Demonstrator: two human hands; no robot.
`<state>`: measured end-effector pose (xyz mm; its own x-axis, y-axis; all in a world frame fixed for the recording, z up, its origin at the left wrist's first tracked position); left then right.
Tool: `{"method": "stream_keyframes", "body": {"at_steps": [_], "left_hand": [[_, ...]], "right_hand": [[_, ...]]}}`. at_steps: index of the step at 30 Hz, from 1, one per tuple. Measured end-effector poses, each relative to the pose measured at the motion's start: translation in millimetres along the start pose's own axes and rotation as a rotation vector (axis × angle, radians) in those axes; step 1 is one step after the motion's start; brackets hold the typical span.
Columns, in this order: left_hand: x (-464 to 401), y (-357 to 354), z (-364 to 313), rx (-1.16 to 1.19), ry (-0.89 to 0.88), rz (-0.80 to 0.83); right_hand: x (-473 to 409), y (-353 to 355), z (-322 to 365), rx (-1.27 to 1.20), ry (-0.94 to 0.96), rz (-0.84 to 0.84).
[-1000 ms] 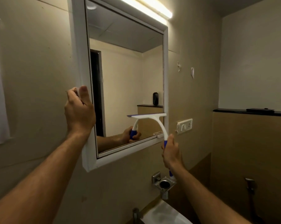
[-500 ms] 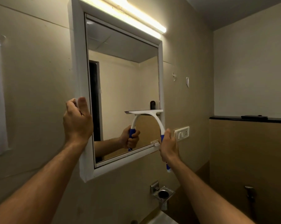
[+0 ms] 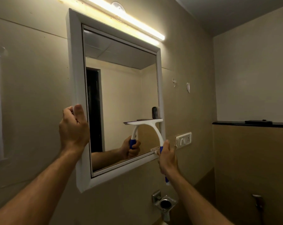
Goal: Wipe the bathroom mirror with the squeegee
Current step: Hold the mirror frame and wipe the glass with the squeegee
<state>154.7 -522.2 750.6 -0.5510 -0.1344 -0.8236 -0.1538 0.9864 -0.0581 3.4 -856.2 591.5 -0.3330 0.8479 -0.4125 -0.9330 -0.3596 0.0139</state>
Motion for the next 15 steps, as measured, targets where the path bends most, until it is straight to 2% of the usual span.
{"method": "stream_keyframes", "body": {"at_steps": [9, 15], "left_hand": [[3.1, 1.4, 3.7, -0.007, -0.008, -0.025], [12.1, 0.7, 10.9, -0.007, -0.027, -0.036]], "right_hand": [[-10.4, -2.0, 39.4, -0.048, 0.040, 0.007], [17.6, -4.4, -24.4, -0.001, -0.046, 0.024]]}}
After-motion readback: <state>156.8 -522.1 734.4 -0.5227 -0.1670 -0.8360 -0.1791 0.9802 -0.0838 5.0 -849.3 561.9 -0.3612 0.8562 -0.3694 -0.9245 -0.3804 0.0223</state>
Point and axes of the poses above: each hand's wrist, its own x-axis away from the middle knuckle, its own y-axis out of the back of the hand, z = x × y, the point moved 10 cm from there along -x, towards the middle knuckle, and after that the axes turned 1 degree about z, right-handed, at the moved point
